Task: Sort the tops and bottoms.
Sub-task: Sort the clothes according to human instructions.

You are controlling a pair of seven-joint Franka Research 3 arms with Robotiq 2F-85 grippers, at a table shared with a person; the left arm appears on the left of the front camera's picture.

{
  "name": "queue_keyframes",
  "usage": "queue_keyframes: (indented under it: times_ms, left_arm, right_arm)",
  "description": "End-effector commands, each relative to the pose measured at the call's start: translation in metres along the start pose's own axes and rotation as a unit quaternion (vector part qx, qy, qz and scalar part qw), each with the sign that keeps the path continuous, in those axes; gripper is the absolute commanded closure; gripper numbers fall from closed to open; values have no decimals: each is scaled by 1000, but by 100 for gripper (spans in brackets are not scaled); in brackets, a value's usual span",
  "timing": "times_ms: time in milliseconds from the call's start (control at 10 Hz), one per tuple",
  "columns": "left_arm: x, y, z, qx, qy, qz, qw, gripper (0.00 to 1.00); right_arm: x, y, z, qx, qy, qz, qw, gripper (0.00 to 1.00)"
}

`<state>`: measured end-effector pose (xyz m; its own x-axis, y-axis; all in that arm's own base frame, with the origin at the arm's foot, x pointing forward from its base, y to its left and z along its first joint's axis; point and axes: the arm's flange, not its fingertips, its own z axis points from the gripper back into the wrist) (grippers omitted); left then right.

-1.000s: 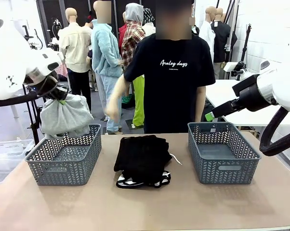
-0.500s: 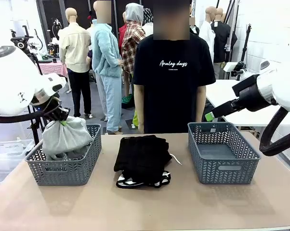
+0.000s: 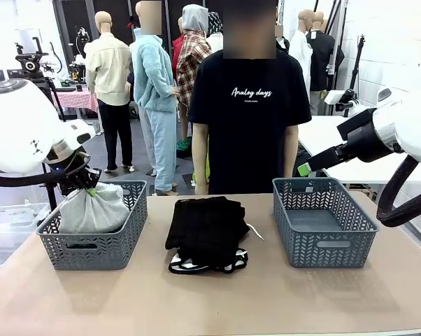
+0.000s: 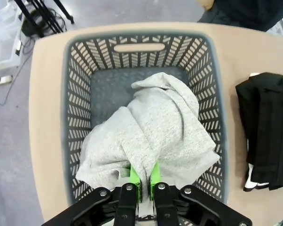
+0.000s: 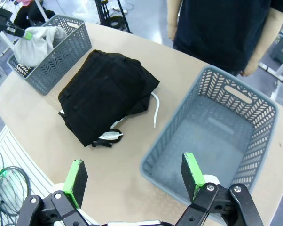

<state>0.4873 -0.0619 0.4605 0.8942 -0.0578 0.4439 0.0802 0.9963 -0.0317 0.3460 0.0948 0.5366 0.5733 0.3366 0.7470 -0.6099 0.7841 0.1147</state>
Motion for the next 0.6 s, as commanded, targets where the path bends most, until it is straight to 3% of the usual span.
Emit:
queue_keyframes:
  times_ms: [0,300,500]
  left_arm:
    - [1,4,-11,-3,20,7,1000,100]
    - [1,7,-23,13,16,-1,1000,100]
    - [0,3,-23,12,10,-6,1000,64]
  right_arm:
    - [0,0,-2,11,-4,-6,1000,0]
    - [0,0,-2,11,-4,-6,1000,0]
    - [0,0,-2,11,-4,-6,1000,0]
